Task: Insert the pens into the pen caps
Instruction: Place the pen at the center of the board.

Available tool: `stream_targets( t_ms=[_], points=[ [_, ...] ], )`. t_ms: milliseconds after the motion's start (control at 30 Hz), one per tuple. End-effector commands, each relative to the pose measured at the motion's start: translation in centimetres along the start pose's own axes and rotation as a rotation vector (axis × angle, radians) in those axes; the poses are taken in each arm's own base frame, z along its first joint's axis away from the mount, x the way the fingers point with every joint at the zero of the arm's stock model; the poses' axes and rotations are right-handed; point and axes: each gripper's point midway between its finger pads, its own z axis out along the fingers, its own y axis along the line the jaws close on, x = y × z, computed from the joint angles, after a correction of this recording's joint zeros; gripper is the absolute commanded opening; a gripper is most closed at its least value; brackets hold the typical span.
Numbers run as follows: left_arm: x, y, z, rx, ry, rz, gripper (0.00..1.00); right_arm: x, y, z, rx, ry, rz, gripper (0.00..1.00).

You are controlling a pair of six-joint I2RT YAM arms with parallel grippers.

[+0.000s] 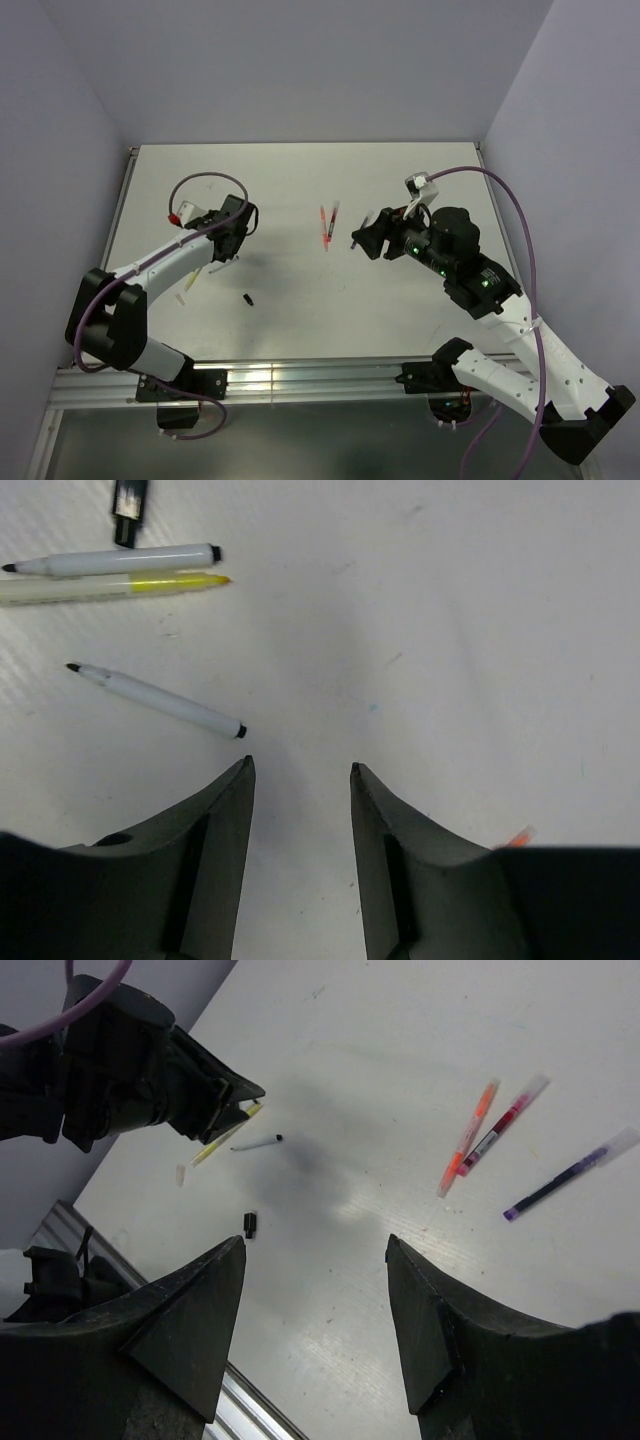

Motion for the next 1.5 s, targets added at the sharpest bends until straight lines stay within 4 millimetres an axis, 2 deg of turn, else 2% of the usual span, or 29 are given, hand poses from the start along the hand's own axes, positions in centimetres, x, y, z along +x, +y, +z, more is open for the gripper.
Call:
stream_targets(
  t_ms=[0, 100, 167, 333, 500, 633, 1067, 1267, 1467],
  points=[
    [-2.1, 0.9, 0.1, -0.099, -0.077, -0.167, 0.48, -1.2, 0.5, -0.2, -0.024, -0.049, -0.001, 0.66],
    [-2.4, 2.2, 0.4, -0.172, -0.086, -0.22, 0.54, -1.0, 0.5, -0.3, -0.025, -0.047, 0.0, 0.66],
    [-2.8, 2.3, 0.3, -0.182, -0.104, -0.251, 0.57, -1.1, 0.5, -0.3, -0.029, -0.049, -0.001, 0.66],
    [-3.0, 3.0, 0.8, -0.203, -0.112, -0.272, 0.58, -1.2, 0.7, -0.5, -0.036, -0.054, 0.0, 0.66],
    [-2.5, 3.8, 1.5, -0.243, -0.101, -0.272, 0.57, -1.2, 0.6, -0.6, -0.032, -0.056, 0.0, 0.66],
    [-1.7, 5.1, 2.4, -0.266, -0.077, -0.278, 0.57, -1.1, 0.6, -0.6, -0.033, -0.054, -0.002, 0.66],
    [-0.2, 6.5, 4.8, -0.341, -0.035, -0.256, 0.56, -1.0, 0.5, -0.6, -0.026, -0.055, -0.001, 0.66],
    [0.6, 7.5, 5.9, -0.379, -0.017, -0.239, 0.51, -1.1, 0.3, -0.6, -0.016, -0.058, -0.001, 0.66],
    [0.9, 8.2, 6.1, -0.392, -0.007, -0.229, 0.46, -1.1, 0.3, -0.6, -0.014, -0.057, -0.001, 0.66]
  ],
)
